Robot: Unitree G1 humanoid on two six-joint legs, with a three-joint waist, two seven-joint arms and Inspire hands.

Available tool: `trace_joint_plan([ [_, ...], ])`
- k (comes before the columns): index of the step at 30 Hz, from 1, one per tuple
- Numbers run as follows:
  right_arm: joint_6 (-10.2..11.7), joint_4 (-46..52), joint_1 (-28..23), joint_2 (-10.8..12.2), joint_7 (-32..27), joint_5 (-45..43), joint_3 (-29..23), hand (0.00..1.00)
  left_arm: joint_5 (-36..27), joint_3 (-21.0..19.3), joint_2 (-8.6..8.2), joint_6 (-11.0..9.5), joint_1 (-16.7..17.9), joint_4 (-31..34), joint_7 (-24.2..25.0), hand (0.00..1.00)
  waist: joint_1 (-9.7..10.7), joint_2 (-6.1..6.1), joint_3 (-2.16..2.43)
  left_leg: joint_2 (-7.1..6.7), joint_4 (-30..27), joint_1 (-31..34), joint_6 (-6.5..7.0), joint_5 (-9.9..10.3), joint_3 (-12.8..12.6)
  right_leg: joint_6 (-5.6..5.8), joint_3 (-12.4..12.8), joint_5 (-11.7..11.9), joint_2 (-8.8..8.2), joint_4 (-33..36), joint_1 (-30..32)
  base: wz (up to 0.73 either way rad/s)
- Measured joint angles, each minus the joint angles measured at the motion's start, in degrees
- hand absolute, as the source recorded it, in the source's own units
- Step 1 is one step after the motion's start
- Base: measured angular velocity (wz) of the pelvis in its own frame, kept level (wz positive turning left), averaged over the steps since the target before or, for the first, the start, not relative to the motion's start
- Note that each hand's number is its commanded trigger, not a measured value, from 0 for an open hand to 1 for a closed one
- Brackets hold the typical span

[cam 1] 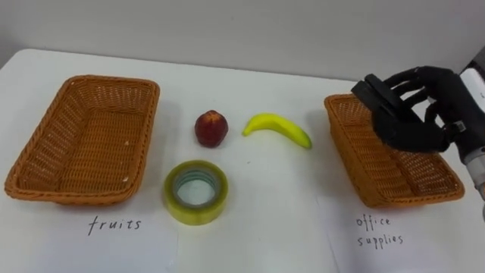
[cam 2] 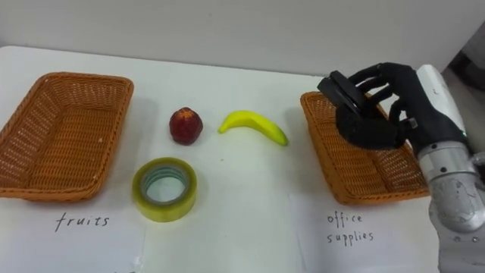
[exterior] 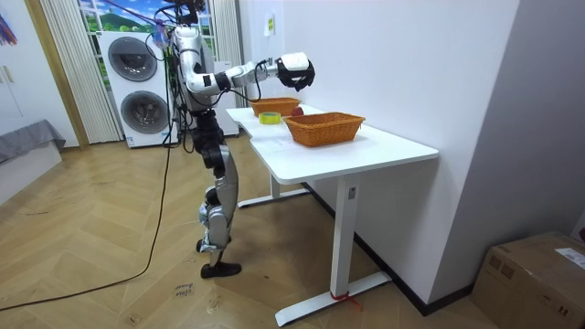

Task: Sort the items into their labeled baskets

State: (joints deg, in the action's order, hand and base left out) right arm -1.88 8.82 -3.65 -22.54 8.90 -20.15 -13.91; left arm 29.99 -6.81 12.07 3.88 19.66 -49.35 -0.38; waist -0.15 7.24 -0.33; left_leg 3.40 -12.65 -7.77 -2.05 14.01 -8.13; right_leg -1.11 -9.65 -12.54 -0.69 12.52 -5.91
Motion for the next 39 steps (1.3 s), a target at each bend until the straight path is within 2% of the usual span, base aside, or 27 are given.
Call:
trace_joint_plan([
  [3,-0.16,-2.49,-0.01,0.2,0.0,-0.02,-0.02,1.0,-0.01,0.0,0.12,0.07,0.15,-0.01,-0.04,0.0,-0.02,-0.18,0.02,-0.01,0.0,-0.05,0.0,0.0,0.0,0.0,0.03,0.0,-0.02,0.06,-0.07,0.0],
  [9,-0.29,-5.6,-0.3,0.22,0.0,-0.07,-0.36,1.0,-0.02,-0.01,0.07,0.49,0.1,-0.03,-0.1,0.0,0.09,-0.93,0.38,-0.01,0.03,-0.08,0.0,0.0,0.03,0.06,0.03,0.08,0.01,0.25,-0.19,0.0],
  [13,-0.29,-6.72,-0.6,0.22,0.01,0.05,-0.64,1.0,-0.03,-0.05,0.08,0.5,0.06,-0.08,-0.12,0.0,0.09,-1.33,0.32,0.03,0.12,-0.54,0.0,0.0,0.04,0.06,-0.09,0.08,0.03,0.15,-0.66,0.0],
  [17,-0.28,-7.93,-0.86,0.22,0.01,1.88,-0.64,1.0,-0.05,0.01,0.07,0.49,-0.06,-0.07,-0.12,0.0,0.07,-1.24,0.31,0.01,0.12,-0.61,0.0,0.0,0.03,0.06,-0.16,0.07,-0.02,0.0,-0.82,0.0],
  [18,-0.28,-8.25,-0.89,0.22,0.01,2.05,-0.64,0.97,-0.07,0.02,0.07,0.46,-0.01,-0.07,-0.14,0.0,0.07,-1.1,0.3,-0.02,0.12,-0.58,0.0,0.0,0.02,0.08,-0.16,0.06,-0.08,-0.08,-0.75,0.0],
  [19,-0.28,-8.26,-0.96,0.22,0.01,2.08,-0.64,0.84,-0.06,0.02,0.07,0.4,-0.07,-0.07,-0.14,0.0,0.08,-1.09,0.3,-0.04,0.11,-0.5,0.0,0.0,0.02,0.09,-0.15,0.05,-0.06,-0.3,-0.64,0.0],
  [20,-0.28,-8.26,-0.99,0.22,0.01,2.09,-0.64,0.65,-0.06,0.02,0.08,0.4,-0.06,-0.07,-0.14,0.0,0.08,-1.09,0.3,-0.04,0.11,-0.46,0.0,0.0,0.02,0.09,-0.16,0.06,-0.06,-0.45,-0.65,0.0],
  [21,-0.27,-8.26,-1.02,0.22,0.01,2.09,-0.64,0.57,-0.06,0.02,0.08,0.39,-0.06,-0.07,-0.15,0.0,0.07,-1.06,0.3,-0.04,0.11,-0.4,0.0,0.0,0.02,0.14,-0.18,0.11,-0.02,-0.59,-0.66,0.0],
  [22,-0.2,-8.35,-1.04,0.22,0.0,2.13,-0.63,0.34,-0.1,0.06,0.09,0.35,-0.05,-0.08,-0.21,0.0,0.07,-1.05,0.31,-0.04,0.11,-0.4,0.0,0.0,0.02,0.16,-0.18,0.15,0.01,-0.65,-0.71,0.0],
  [23,-0.05,-8.6,-1.05,0.22,0.0,2.22,-0.63,0.34,-0.16,0.1,0.12,0.35,-0.04,-0.11,-0.3,0.0,0.07,-1.06,0.3,-0.04,0.11,-0.42,0.0,0.0,0.02,0.17,-0.18,0.17,0.02,-0.72,-0.77,0.0],
  [24,-0.02,-9.36,-1.09,0.22,0.0,2.35,-0.59,0.04,-0.23,0.14,0.14,0.35,-0.03,-0.13,-0.61,0.0,0.05,-1.03,0.31,-0.04,0.11,-0.5,0.0,0.0,0.05,0.17,-0.2,0.17,0.02,-0.77,-0.91,0.03],
  [25,-0.02,-10.4,-1.17,0.22,0.0,2.33,-0.57,0.0,-0.22,0.14,0.14,0.35,-0.02,-0.12,-0.84,0.0,0.0,-0.96,0.34,-0.05,0.11,-0.59,0.0,0.0,0.07,0.18,-0.27,0.17,0.01,-0.8,-1.05,0.03],
  [27,-0.04,-10.89,-1.85,0.22,0.0,2.32,-0.57,0.0,-0.22,0.14,0.12,0.35,-0.03,-0.12,-1.33,0.0,-0.14,-0.69,0.52,-0.05,0.14,-0.6,0.0,0.0,0.09,0.17,-0.3,0.19,0.03,-0.69,-1.13,0.0],
  [35,-0.04,-11.22,-3.35,0.22,-0.07,1.81,-0.52,0.0,-0.21,0.0,0.16,0.33,-0.13,-1.21,-1.96,0.0,-0.13,-0.73,0.43,-0.04,0.51,-0.9,0.0,0.0,0.29,0.16,-0.59,0.23,0.11,-0.69,-1.42,0.0],
  [39,-0.04,-11.23,-3.35,0.22,-0.07,1.82,-0.5,0.0,-0.2,0.0,0.32,0.33,-0.14,-1.28,-1.97,0.0,-0.18,-0.43,0.21,-0.06,0.51,-0.9,0.0,0.0,0.29,0.16,-0.58,0.23,0.09,-0.77,-1.43,0.0],
])
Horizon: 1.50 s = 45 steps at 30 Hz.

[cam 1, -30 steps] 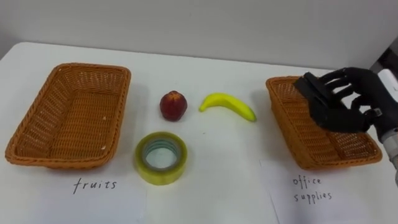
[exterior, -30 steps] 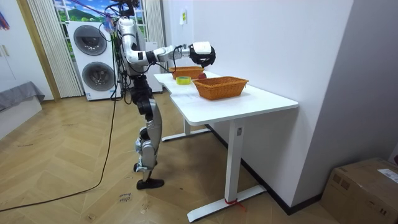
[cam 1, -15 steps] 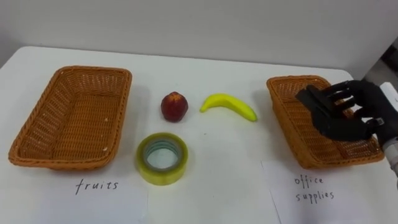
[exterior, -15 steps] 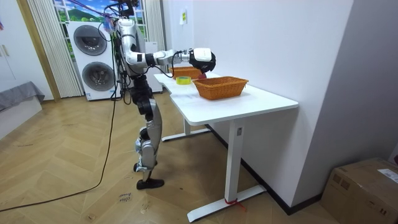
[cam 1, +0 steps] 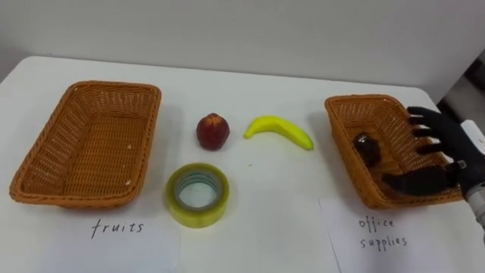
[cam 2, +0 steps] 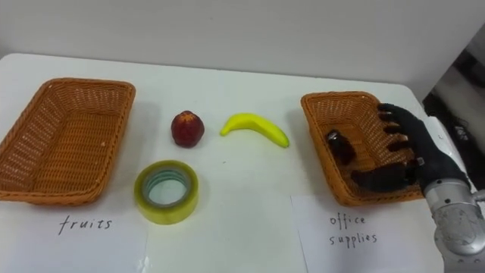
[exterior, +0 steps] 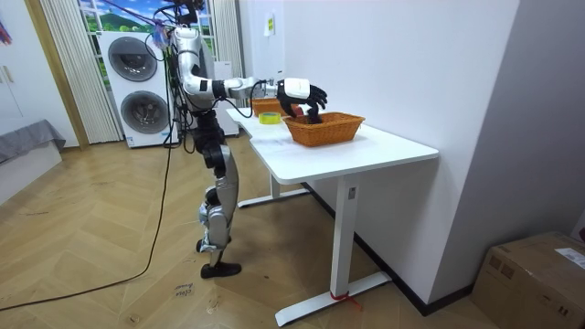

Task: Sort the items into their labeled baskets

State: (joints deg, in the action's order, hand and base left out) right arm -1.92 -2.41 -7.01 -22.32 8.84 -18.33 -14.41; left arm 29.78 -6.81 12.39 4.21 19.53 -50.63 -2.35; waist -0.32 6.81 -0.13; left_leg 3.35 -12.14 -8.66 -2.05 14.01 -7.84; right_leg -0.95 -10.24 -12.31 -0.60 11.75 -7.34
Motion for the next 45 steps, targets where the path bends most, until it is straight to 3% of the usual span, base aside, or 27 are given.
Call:
trace_joint_plan([
  [33,0.03,-0.12,0.0,0.0,-0.76,0.18,0.35,0.0,-0.14,0.16,0.05,-0.1,0.01,-0.05,-2.6,0.0,0.01,-0.21,-0.02,-0.02,0.34,-0.2,0.0,0.0,-0.08,0.01,0.4,0.0,0.02,-0.02,0.04,0.0],
  [45,0.04,3.72,1.43,0.0,-2.07,10.51,1.01,0.0,-0.07,0.83,-0.01,-0.45,-1.51,-2.56,-3.21,0.0,-0.18,-0.36,-0.04,-0.02,0.51,0.25,0.0,0.0,-0.22,0.04,0.6,-0.02,0.01,-0.09,0.6,0.0],
])
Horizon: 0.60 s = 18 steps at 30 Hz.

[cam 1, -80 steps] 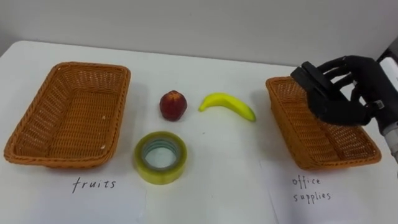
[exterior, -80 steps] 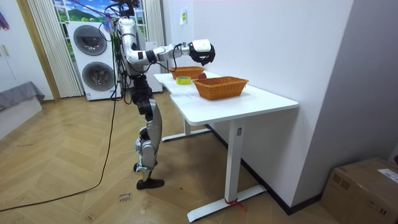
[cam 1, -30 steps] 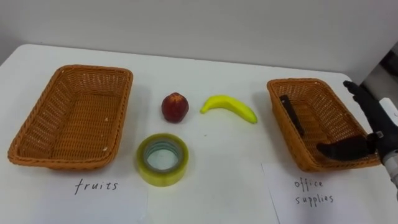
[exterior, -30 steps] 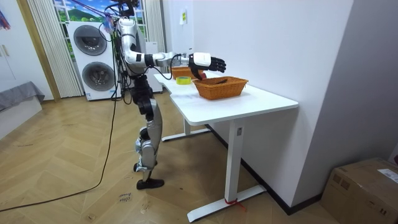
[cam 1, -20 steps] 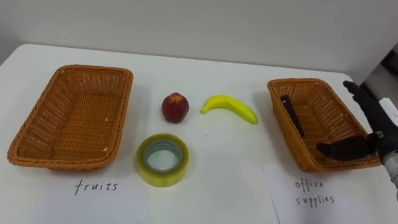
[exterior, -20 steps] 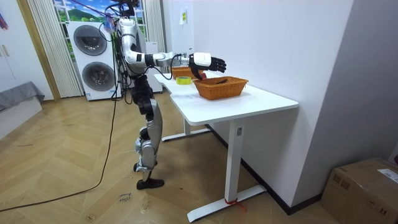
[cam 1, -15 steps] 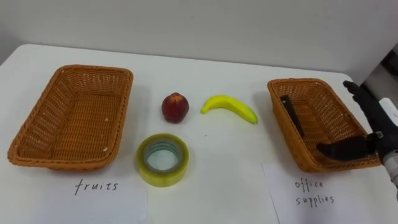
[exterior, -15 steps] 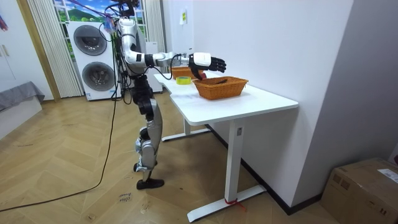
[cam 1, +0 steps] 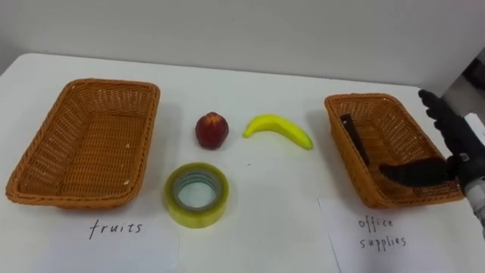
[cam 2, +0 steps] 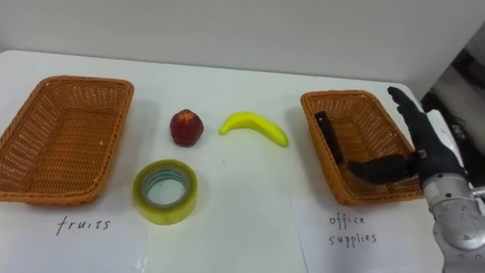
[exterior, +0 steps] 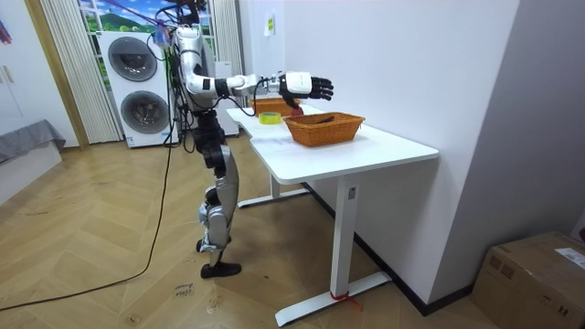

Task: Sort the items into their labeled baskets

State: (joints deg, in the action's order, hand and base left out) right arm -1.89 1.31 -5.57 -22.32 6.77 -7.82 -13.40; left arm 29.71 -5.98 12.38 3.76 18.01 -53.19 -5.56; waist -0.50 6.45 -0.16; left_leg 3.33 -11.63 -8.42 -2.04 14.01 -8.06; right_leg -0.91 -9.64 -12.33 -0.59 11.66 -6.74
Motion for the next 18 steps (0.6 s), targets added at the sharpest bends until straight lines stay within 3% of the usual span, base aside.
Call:
trace_joint_plan([
  [6,0.0,4.91,0.3,0.0,-0.83,1.1,1.79,0.0,0.03,0.1,-0.08,0.04,0.28,2.12,-0.02,0.0,-1.46,-0.24,0.15,-0.01,-0.02,0.83,0.0,0.0,0.0,0.0,-0.38,0.01,-0.02,0.23,0.71,0.0],
  [15,0.55,7.42,3.44,-0.01,-1.17,0.71,7.84,0.0,0.19,2.28,-0.2,0.0,0.49,2.54,-0.05,0.0,-1.85,-0.52,0.17,-0.06,-0.13,0.88,0.09,-0.05,0.38,0.02,-1.39,0.01,-0.31,1.04,0.27,0.02],
  [18,0.55,8.18,4.72,-0.06,-0.15,0.63,10.05,0.0,0.27,2.84,-0.38,0.48,0.52,2.51,0.01,0.0,-3.09,-0.57,0.13,-0.03,-0.22,0.8,0.15,-0.09,0.37,0.01,-1.45,0.01,-0.31,1.02,0.2,0.0],
])
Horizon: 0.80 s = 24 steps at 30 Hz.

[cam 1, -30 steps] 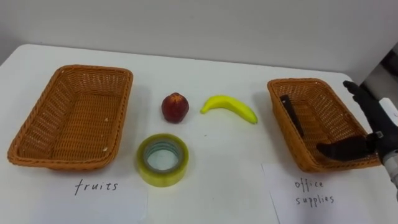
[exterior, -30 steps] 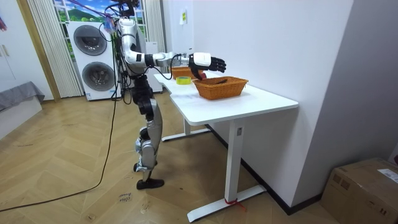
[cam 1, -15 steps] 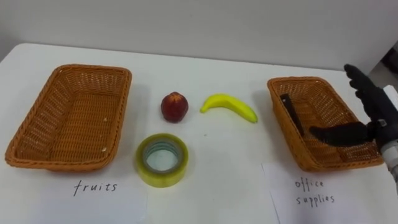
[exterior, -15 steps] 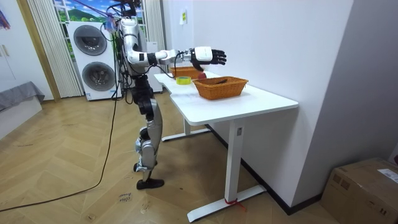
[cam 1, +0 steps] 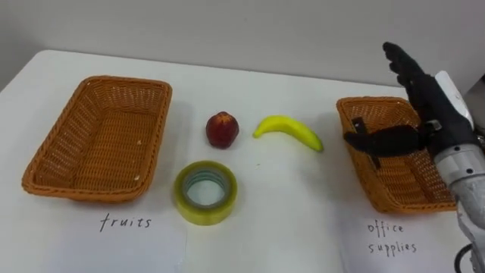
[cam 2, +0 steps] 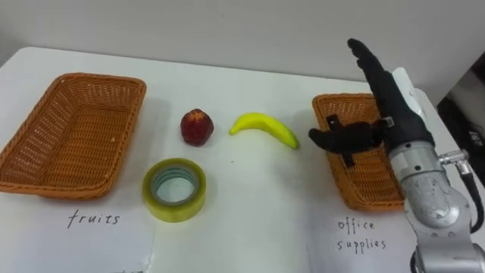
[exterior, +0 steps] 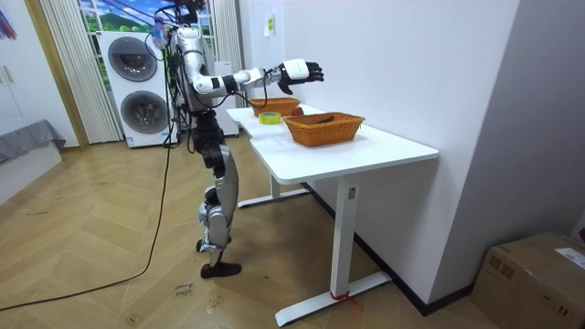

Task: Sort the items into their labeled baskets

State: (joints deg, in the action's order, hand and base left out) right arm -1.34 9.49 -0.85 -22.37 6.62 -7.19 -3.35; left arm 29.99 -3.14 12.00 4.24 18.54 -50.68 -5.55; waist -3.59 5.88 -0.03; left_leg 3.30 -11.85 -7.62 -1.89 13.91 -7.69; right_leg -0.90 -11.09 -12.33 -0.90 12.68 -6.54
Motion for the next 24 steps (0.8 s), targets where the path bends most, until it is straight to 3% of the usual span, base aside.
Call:
trace_joint_plan([
  [7,-0.04,0.0,4.33,0.03,2.25,0.65,3.5,0.0,-0.05,0.0,-0.18,0.84,-0.03,0.0,0.28,0.0,-2.67,0.17,-0.07,-0.13,0.0,0.12,0.09,-0.06,0.55,0.0,-0.79,0.0,-0.15,-0.26,-0.31,0.04],
  [17,-0.05,-0.01,4.81,0.06,2.38,2.42,4.81,0.0,-0.02,0.06,-0.3,1.25,-0.44,0.02,1.22,0.0,-3.3,0.62,-0.36,-0.66,-0.32,1.24,0.24,-0.2,3.2,0.13,-3.83,-0.06,-0.69,-0.97,-0.7,0.15],
  [24,-0.79,-2.38,5.34,0.08,2.74,1.1,9.55,0.0,-0.01,0.1,0.03,1.69,-1.27,0.1,1.25,0.0,-4.63,0.94,-0.51,-0.82,-0.38,1.24,0.28,-0.22,4.79,0.13,-5.01,-0.06,-0.82,-1.02,-1.24,0.07],
])
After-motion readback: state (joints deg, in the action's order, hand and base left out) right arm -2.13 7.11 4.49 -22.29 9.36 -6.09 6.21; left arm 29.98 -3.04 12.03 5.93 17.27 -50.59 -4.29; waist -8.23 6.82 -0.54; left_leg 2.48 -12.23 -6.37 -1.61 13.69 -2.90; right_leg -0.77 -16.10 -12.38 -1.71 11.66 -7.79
